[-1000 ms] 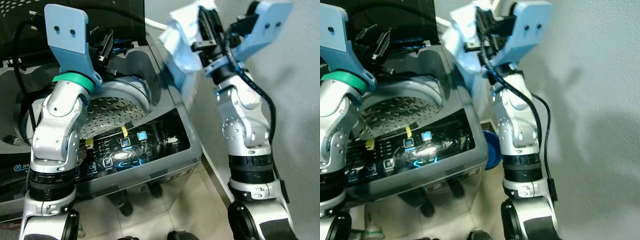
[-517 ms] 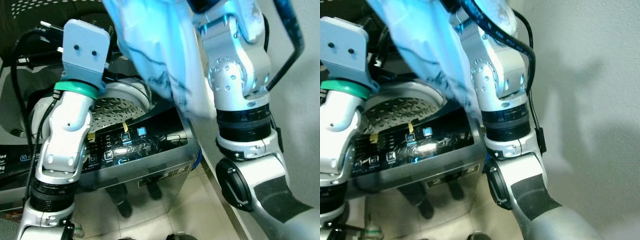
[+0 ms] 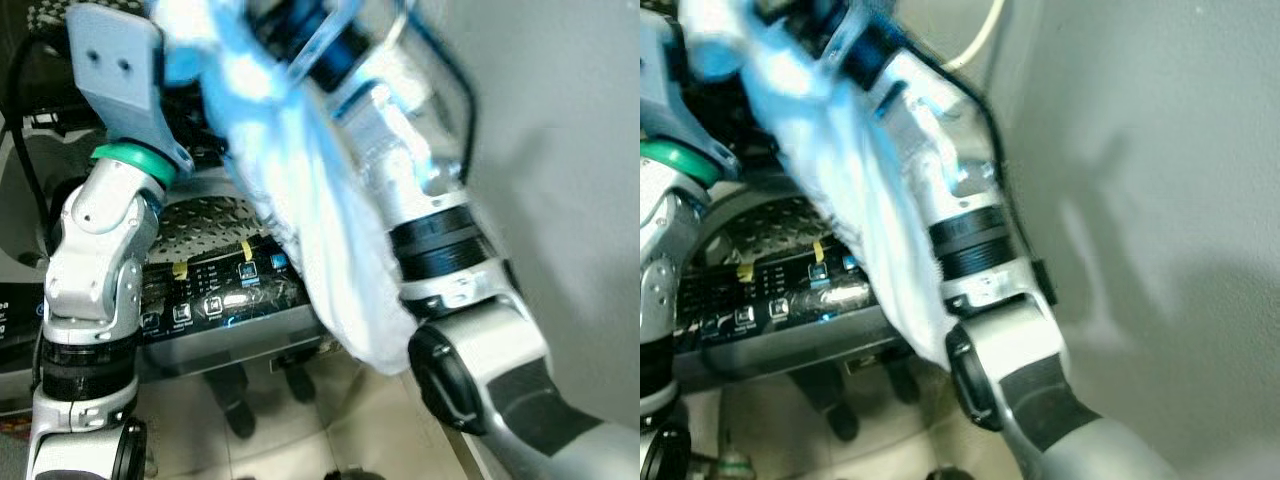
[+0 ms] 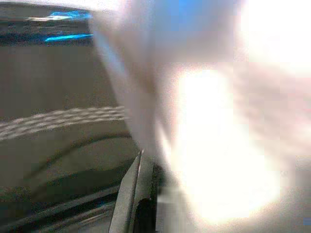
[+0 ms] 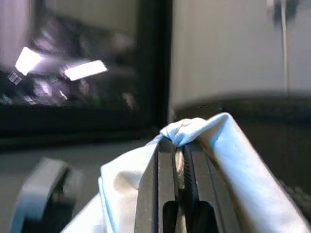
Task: Clothes washing
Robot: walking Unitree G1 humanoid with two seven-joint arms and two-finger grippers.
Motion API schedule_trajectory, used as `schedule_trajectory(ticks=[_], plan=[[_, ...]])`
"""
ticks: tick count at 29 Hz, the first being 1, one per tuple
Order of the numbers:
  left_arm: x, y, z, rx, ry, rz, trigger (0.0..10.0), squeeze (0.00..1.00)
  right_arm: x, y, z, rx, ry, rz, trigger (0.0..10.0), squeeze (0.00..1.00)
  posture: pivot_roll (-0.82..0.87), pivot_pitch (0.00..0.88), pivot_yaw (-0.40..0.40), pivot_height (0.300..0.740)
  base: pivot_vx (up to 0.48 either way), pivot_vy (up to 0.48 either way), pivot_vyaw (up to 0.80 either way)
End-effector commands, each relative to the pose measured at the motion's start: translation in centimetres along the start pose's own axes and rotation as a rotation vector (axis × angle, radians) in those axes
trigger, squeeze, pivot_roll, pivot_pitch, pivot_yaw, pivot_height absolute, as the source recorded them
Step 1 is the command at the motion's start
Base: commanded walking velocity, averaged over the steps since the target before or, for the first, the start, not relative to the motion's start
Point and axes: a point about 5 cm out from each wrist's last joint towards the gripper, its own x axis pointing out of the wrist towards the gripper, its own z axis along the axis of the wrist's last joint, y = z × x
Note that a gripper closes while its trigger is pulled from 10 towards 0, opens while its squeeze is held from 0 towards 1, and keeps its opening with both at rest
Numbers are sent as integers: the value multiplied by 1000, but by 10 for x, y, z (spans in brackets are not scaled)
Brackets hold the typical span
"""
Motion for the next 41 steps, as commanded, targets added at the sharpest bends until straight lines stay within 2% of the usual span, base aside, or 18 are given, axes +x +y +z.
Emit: schedule_trajectory(ticks=[1,4,6,8,10,17,23,26,27,29,31,32,33,34,35,37,38,41], plan=[[-2,22,7,53,-60,195,10000,0,14,7,6,-15,-30,6,10000,0,109,0,-29,740,0,0,0],[-4,30,12,87,-102,289,10000,0,19,7,7,-9,-32,-7,10000,0,111,0,-34,740,0,0,0],[-28,-10,14,-13,-64,-60,10000,0,35,1,30,8,-90,-70,10000,0,128,0,-47,740,0,0,0],[-28,-10,14,-13,-64,-60,10000,0,35,1,30,8,-90,-70,10000,0,128,0,-47,740,0,0,0],[-55,-40,9,-193,33,-424,10000,0,38,0,38,11,-115,-64,10000,0,113,0,-37,740,0,0,0],[-80,-59,1,-394,147,-749,10000,0,38,3,52,42,-184,29,10000,0,86,0,-17,740,0,0,0],[-58,-70,-20,-447,208,-711,10000,0,33,5,85,133,-322,170,10000,0,67,0,2,740,0,0,0],[-16,-63,-45,-324,272,-504,10000,0,24,4,106,169,-401,244,10000,0,51,0,18,740,0,0,0],[-16,-63,-45,-324,272,-504,10000,0,24,4,106,169,-401,244,10000,0,51,0,18,740,0,0,0],[5,-47,-50,-270,294,-374,10000,0,18,2,110,165,-414,252,10000,0,43,0,26,740,0,0,0],[37,-8,-47,-192,277,-125,10000,0,3,-4,115,156,-432,264,10000,0,38,0,31,740,0,0,0],[37,-8,-47,-192,277,-125,10000,0,3,-4,115,156,-432,264,10000,0,38,0,31,740,0,0,0],[47,15,-39,-119,238,0,10000,0,-5,-7,116,144,-435,265,10000,0,36,0,35,740,0,0,0],[47,15,-39,-119,238,0,10000,0,-5,-7,116,144,-435,265,10000,0,36,0,35,740,0,0,0],[54,39,-25,-31,177,118,10000,0,-15,-11,116,131,-430,258,10000,0,38,0,36,740,0,0,0],[54,39,-25,-31,177,118,10000,0,-15,-11,116,131,-430,258,10000,0,38,0,36,740,0,0,0],[55,88,14,155,31,293,10000,0,-42,-33,89,60,-303,135,10000,0,52,11,39,740,0,0,0],[53,100,27,208,-11,323,10000,0,-54,-42,73,28,-222,78,10000,0,53,13,39,740,0,0,0]])
